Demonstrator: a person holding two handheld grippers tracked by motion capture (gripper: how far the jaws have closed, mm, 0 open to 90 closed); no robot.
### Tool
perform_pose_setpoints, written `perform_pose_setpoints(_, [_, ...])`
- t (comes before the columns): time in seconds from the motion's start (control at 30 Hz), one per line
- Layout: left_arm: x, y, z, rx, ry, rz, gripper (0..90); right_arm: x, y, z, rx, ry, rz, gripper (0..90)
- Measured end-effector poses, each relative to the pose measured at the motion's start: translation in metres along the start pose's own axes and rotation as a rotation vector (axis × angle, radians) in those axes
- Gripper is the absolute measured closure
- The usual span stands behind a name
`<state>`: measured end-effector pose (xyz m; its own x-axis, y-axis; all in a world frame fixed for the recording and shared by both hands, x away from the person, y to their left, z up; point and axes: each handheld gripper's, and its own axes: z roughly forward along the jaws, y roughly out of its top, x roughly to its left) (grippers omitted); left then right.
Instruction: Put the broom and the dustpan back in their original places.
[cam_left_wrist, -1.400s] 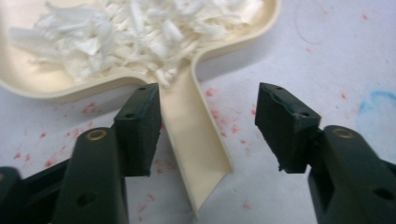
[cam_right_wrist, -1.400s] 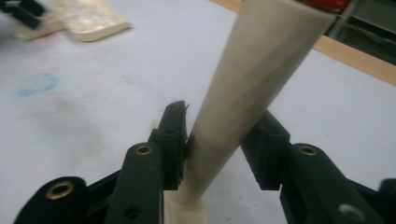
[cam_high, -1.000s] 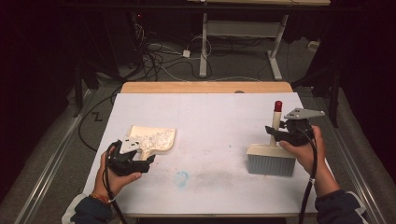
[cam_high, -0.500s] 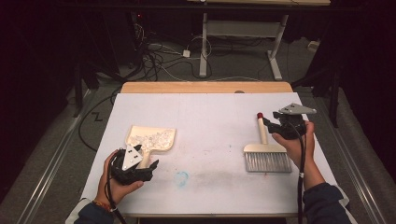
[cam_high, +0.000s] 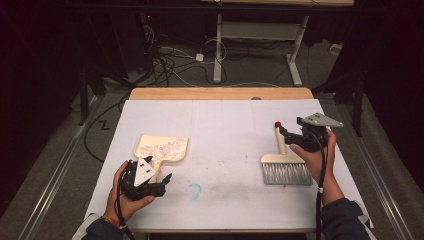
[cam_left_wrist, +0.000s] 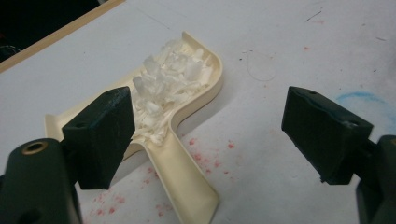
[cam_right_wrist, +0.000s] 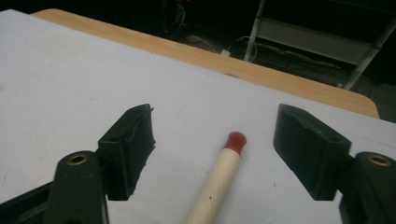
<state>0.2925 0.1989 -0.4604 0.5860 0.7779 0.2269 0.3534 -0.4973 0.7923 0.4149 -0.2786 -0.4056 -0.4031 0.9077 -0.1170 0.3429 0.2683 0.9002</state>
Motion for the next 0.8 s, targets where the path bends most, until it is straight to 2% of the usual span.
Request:
perform_pose_setpoints(0.07, [-0.001, 0.001, 0.000, -0.009, 0.006, 0.020, 16.4, 0.004, 0.002, -0.002, -0.010, -0.020, -0.015, 22.1])
perform_pose_setpoints(0.2, [-0.003, 0.000, 0.000, -0.012, 0.009, 0.025, 16.4, 0.009, 0.004, -0.004, -0.027, 0.004, -0.037, 20.2])
perform_pose_setpoints(0.27, [-0.003, 0.000, 0.000, -0.017, 0.003, 0.023, 16.4, 0.011, 0.004, -0.004, -0.022, 0.001, -0.048, 19.6])
perform_pose_setpoints(0.5, [-0.009, 0.000, 0.003, -0.004, -0.010, 0.044, 16.4, 0.013, 0.005, -0.008, -0.038, -0.001, -0.044, 18.4])
perform_pose_setpoints(0.67, [-0.010, -0.001, 0.004, -0.001, -0.010, 0.039, 16.4, 0.017, 0.007, -0.014, -0.044, 0.008, -0.060, 18.8])
perform_pose_setpoints(0.8, [-0.012, -0.001, 0.004, 0.006, -0.013, 0.050, 16.4, 0.018, 0.008, -0.019, -0.060, 0.003, -0.065, 20.3])
